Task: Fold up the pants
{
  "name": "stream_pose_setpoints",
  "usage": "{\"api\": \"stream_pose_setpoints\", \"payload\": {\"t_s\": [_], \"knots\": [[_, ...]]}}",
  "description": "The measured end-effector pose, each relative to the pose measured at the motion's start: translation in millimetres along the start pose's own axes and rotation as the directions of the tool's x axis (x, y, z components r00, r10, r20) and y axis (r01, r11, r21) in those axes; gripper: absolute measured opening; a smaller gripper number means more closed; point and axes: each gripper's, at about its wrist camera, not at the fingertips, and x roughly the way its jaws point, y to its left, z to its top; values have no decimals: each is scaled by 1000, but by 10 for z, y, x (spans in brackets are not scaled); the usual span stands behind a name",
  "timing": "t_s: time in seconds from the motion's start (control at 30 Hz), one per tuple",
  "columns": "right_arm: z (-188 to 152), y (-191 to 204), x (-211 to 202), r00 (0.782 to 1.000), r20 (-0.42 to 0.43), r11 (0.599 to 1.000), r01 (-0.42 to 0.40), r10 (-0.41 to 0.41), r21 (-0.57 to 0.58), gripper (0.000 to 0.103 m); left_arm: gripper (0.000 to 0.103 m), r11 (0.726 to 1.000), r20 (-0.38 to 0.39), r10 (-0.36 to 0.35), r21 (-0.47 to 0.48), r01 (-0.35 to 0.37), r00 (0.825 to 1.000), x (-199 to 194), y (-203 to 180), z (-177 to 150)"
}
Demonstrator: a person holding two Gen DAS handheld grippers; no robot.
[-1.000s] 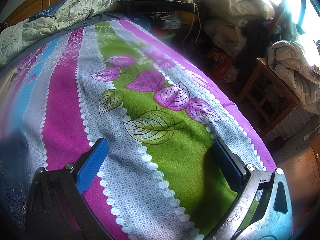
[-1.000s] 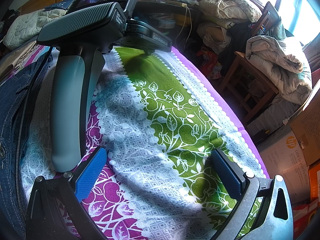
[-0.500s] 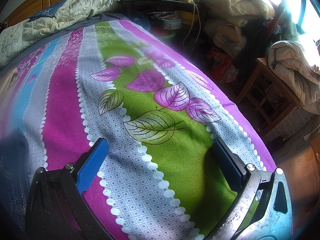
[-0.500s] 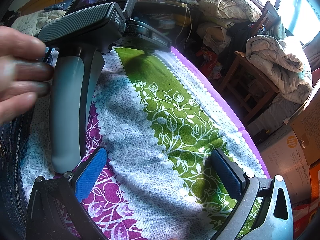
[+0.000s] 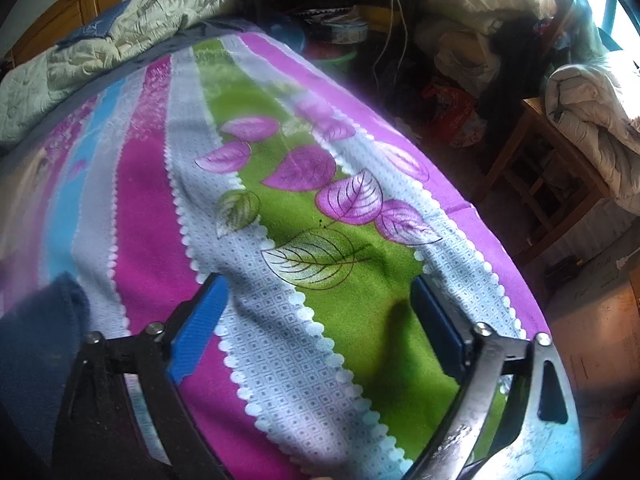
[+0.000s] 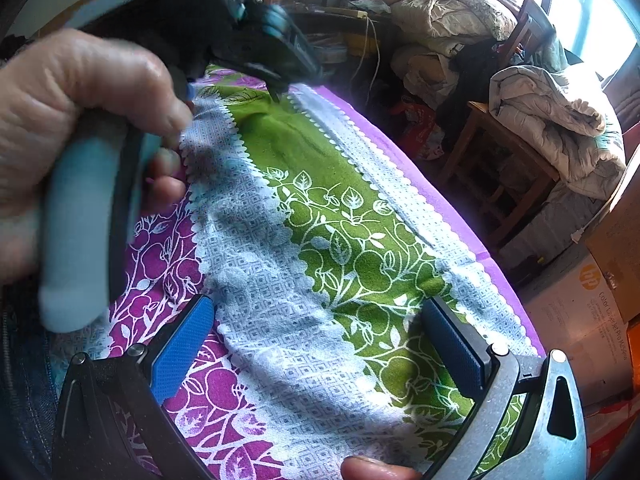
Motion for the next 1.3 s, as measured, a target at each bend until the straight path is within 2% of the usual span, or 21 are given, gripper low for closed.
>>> {"api": "stream_pose_setpoints", "payload": {"t_s": [0.13,0.17,0.2,0.23,0.27,0.33,0.37,0.43,0.47,0.5,0.57,0.63,0.73,0.8,0.9,0.93,0.97,1.0,1.07,1.13,1.3], "knots": [[-16,-62,-67,1000,-5,1000,-2,3,19,102,87,992,110,59,103,-70,992,-891,107,-51],[-39,-61,-128,1000,-14,1000,16,-16,17,95,88,990,134,71,113,-87,988,-1121,183,-112],[-82,-58,-236,999,-27,999,37,-37,21,93,91,986,165,87,125,-108,982,-1435,316,-231],[-126,-66,-346,999,-36,998,40,-39,39,92,99,982,194,103,137,-131,976,-1719,460,-376],[-191,-56,-523,999,-34,998,24,-22,63,92,103,977,244,122,141,-160,962,-2089,678,-610],[-341,29,-1018,1000,19,996,-7,5,94,92,103,977,293,133,125,-176,947,-2586,1114,-1019],[-407,103,-1314,999,46,996,11,-15,91,92,103,980,289,132,108,-169,948,-2818,1389,-1256],[-519,266,-1830,997,68,997,26,-32,77,93,103,988,231,124,63,-142,965,-3152,1946,-1739],[-586,388,-2098,998,63,997,9,-14,73,93,103,990,181,130,36,-138,975,-3308,2271,-2019],[-653,533,-2355,997,68,996,-41,36,74,94,103,986,149,160,14,-164,976,-3395,2507,-2217],[-758,892,-2848,984,87,986,-159,154,58,95,103,956,100,294,-36,-292,951,-3605,2950,-2638],[-808,1362,-3275,956,114,962,-272,271,-5,96,103,899,76,437,-70,-433,896,-3873,3304,-2977],[-862,2073,-3734,909,132,916,-382,396,-122,97,103,844,86,528,-165,-510,845,-4328,3662,-3209],[-912,2533,-3988,889,141,891,-404,436,-205,97,103,798,120,590,-235,-555,798,-4637,3828,-3307],[-1018,3117,-4301,874,147,860,-403,463,-313,97,103,703,140,698,-322,-634,702,-4974,3978,-3360],[-1052,3248,-4409,866,153,849,-406,475,-338,97,103,685,146,714,-347,-641,684,-5074,4027,-3376],[-1084,3373,-4516,856,161,837,-412,491,-361,97,103,675,159,722,-375,-636,673,-5177,4067,-3406],[-1111,3453,-4607,848,171,829,-413,501,-378,97,103,675,178,721,-399,-620,670,-5276,4098,-3461],[-1158,3642,-4780,836,202,819,-400,510,-412,97,103,688,217,705,-444,-575,676,-5458,4168,-3573],[-1182,3743,-4879,828,224,813,-387,514,-436,97,103,691,249,698,-480,-540,672,-5569,4194,-3710],[-1226,3879,-5082,801,246,791,-395,545,-467,97,103,677,307,714,-534,-507,630,-5752,4217,-3934]]}}
